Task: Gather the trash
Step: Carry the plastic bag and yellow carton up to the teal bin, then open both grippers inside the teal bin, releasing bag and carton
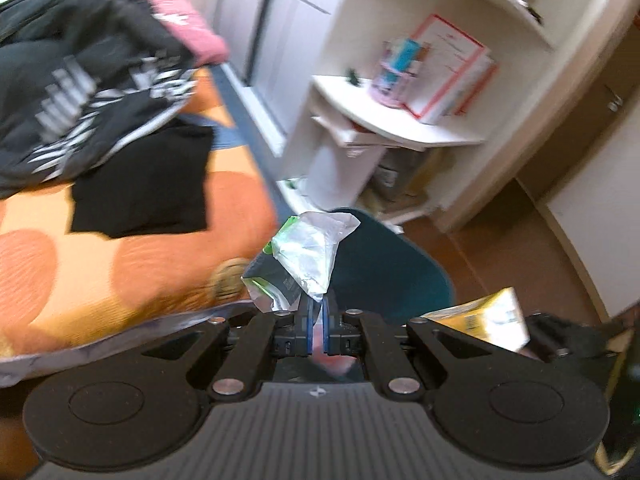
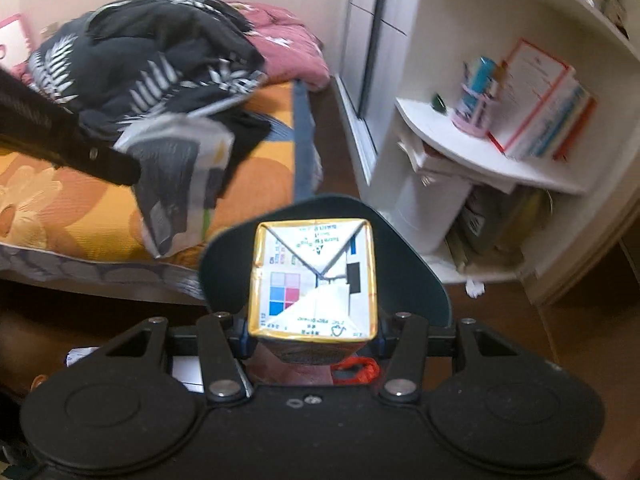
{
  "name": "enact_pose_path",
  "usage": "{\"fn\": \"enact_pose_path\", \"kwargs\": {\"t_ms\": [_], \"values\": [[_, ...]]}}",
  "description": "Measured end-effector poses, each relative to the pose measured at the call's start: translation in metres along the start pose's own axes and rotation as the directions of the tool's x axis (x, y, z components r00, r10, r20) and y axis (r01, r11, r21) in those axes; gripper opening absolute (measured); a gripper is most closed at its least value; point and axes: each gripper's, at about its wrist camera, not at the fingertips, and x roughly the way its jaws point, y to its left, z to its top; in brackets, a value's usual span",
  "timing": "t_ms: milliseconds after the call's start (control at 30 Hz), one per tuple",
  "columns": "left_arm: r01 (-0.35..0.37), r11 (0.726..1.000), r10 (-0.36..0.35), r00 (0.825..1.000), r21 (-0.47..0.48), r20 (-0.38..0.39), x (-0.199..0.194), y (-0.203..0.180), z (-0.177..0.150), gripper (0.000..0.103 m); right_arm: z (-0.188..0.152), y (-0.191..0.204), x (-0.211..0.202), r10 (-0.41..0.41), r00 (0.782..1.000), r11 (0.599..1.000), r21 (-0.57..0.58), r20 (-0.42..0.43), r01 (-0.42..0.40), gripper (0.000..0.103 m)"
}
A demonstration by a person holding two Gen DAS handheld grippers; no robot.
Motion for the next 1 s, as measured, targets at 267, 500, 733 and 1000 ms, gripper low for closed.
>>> {"fn": "enact_pose_path", "kwargs": {"t_ms": [267,500,733,1000], "values": [[0.011,0.993,-0.002,0.997,0.116,-0.075,0.060,-0.045,-0.005,0.004,-0.015,-0.015,0.029,-0.002,0.998,0.999,0.052,-0.063,0.005,0.050],[-0.025,0.986,0.054,0.984,0.167,-0.169,0.120,-0.049,-0.024,0.004,-0.028,-0.023,0.056,0.038,0.992,0.990,0.139,-0.119,-0.021,0.050],[-0.036,0.980,0.082,0.970,0.196,-0.229,0.152,-0.048,-0.032,0.004,-0.038,-0.018,0.070,0.054,0.989,0.991,0.130,-0.135,-0.036,0.051],[-0.038,0.983,0.088,0.958,0.182,-0.272,0.165,-0.040,-0.042,0.004,-0.041,-0.025,0.065,0.053,0.991,0.989,0.143,-0.119,-0.036,0.051]]}}
